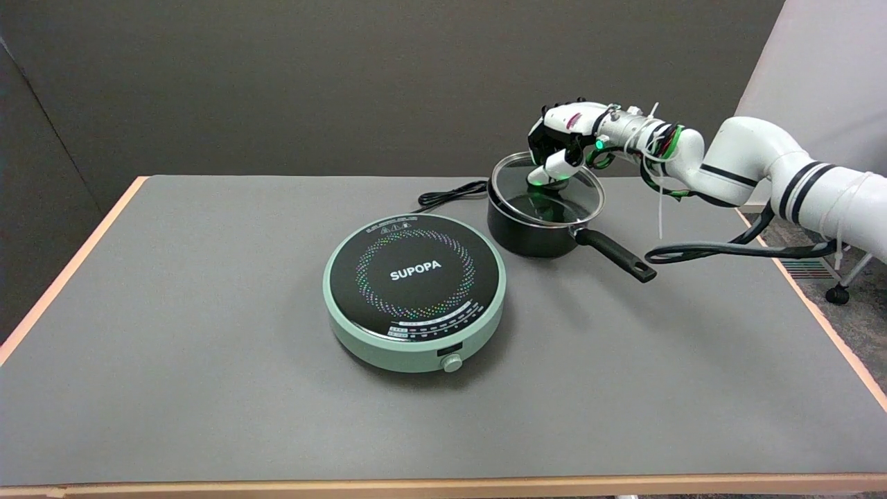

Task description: Place the pot lid onto the pot.

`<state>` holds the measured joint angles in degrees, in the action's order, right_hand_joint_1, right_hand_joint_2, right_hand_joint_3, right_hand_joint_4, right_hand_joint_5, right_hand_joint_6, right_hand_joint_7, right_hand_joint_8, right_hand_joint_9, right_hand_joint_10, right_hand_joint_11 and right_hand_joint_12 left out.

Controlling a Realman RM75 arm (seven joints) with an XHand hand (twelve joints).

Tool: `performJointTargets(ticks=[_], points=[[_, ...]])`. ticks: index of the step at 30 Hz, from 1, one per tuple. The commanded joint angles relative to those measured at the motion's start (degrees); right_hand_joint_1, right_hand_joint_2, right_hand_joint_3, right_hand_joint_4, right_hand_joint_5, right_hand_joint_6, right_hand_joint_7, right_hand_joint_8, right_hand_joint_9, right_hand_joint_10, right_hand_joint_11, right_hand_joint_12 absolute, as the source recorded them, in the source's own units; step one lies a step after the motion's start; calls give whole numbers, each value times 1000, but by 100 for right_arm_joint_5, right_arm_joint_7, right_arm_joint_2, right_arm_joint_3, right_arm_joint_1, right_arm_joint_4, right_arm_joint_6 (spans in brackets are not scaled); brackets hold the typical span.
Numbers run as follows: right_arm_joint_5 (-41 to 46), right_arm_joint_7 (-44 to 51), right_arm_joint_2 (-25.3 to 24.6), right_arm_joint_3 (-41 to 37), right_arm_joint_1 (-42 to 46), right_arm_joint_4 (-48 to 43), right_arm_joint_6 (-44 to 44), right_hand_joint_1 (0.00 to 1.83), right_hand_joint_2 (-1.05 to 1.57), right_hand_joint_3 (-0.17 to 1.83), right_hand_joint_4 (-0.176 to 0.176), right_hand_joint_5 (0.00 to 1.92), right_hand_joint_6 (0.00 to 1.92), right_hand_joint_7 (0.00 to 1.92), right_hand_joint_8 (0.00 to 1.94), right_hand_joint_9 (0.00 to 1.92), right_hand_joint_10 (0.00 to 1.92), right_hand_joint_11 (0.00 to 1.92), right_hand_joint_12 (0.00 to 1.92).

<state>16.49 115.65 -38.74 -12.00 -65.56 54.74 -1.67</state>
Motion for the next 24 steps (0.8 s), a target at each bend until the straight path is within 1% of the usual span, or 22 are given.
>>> performJointTargets(ticks=[1, 18, 24], points=[[-16, -9, -188, 128, -27, -364, -67, 1191, 1082, 218, -27, 737, 1327, 959, 1136, 892, 1706, 299, 1921], [-16, -9, -564, 128, -86, -664, -195, 1192, 1083, 215, -25, 739, 1326, 960, 1134, 894, 1707, 331, 1921], [-16, -9, -583, 128, -46, -703, -195, 1192, 1083, 215, -23, 740, 1326, 959, 1134, 893, 1708, 339, 1921]])
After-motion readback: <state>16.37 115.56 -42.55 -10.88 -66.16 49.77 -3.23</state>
